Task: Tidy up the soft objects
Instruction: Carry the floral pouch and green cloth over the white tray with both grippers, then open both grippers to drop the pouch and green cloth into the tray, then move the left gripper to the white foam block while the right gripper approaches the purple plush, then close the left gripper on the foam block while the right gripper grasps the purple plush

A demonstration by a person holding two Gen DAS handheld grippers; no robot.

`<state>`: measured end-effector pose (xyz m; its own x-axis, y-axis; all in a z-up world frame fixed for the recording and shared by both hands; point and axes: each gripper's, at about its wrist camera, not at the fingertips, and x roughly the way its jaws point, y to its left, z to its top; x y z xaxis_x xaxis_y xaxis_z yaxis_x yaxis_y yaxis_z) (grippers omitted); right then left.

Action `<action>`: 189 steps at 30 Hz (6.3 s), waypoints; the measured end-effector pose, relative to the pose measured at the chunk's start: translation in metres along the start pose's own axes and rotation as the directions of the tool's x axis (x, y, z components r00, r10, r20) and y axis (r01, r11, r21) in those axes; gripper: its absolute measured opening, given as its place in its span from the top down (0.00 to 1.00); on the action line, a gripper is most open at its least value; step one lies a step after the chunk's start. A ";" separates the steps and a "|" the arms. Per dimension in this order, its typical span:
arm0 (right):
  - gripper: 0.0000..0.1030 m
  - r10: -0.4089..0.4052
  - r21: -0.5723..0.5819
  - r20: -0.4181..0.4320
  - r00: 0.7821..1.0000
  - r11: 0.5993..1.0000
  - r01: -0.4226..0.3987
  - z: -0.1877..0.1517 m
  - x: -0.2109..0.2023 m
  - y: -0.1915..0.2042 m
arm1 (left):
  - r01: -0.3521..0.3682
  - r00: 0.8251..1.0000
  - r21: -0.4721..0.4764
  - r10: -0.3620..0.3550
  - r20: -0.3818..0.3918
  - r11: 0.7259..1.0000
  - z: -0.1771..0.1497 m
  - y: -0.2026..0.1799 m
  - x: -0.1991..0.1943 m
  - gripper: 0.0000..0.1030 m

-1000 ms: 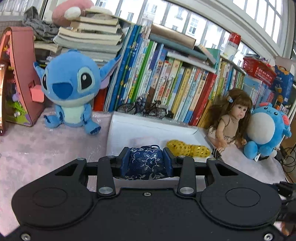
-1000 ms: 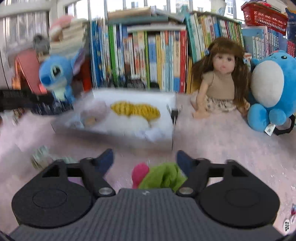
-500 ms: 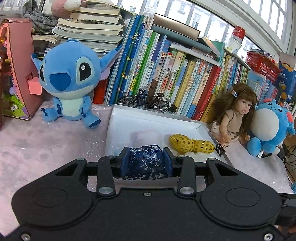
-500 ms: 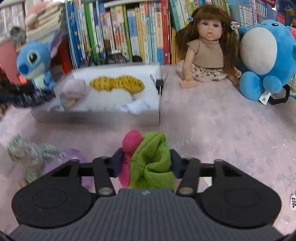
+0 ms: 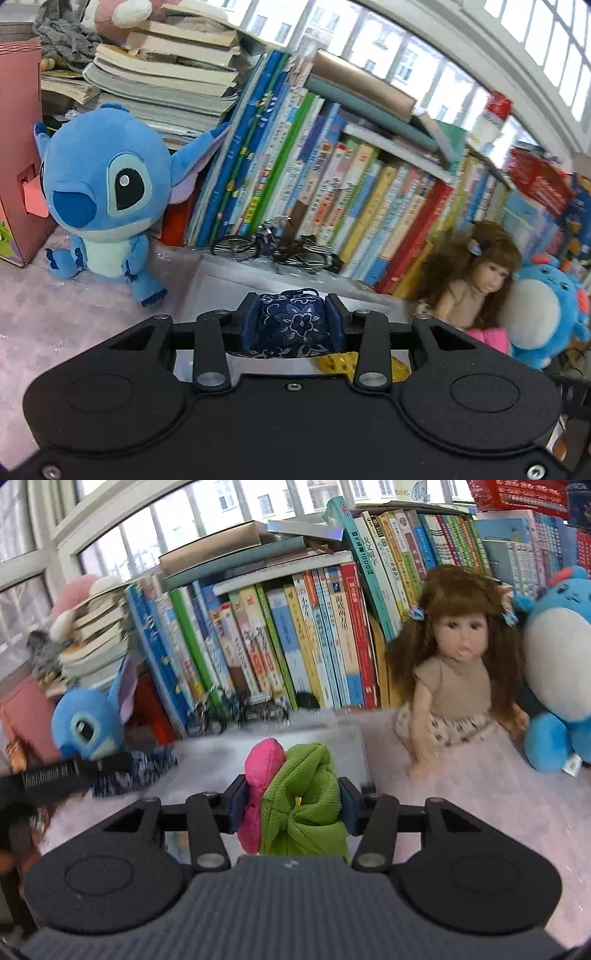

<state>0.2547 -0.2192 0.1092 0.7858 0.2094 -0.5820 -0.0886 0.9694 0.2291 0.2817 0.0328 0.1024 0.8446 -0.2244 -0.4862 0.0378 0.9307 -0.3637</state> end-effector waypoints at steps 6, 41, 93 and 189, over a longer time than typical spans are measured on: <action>0.45 0.004 -0.004 0.041 0.999 1.000 -0.004 0.012 0.041 0.015 | -0.037 0.999 0.055 0.037 -0.004 0.998 0.003 -0.008 0.035 0.64; 0.10 -0.004 0.041 0.075 0.997 0.999 0.001 -0.004 0.054 0.009 | -0.033 0.999 0.093 0.033 0.005 0.995 -0.012 0.001 0.038 0.23; 0.00 0.085 -0.415 0.020 0.996 0.907 -0.069 -0.185 -0.064 0.048 | -0.177 0.980 0.372 0.130 0.148 0.911 -0.188 0.039 -0.170 0.13; 0.32 0.047 -0.330 0.004 0.999 0.943 -0.043 -0.183 -0.060 0.027 | -0.133 0.990 0.267 0.116 0.078 0.955 -0.157 0.048 -0.144 0.44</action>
<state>0.0935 -0.1817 0.0074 0.7831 0.2541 -0.5676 -0.3193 0.9475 -0.0165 0.0778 0.0646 0.0302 0.8823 -0.0920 -0.4616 0.0668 0.9953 -0.0706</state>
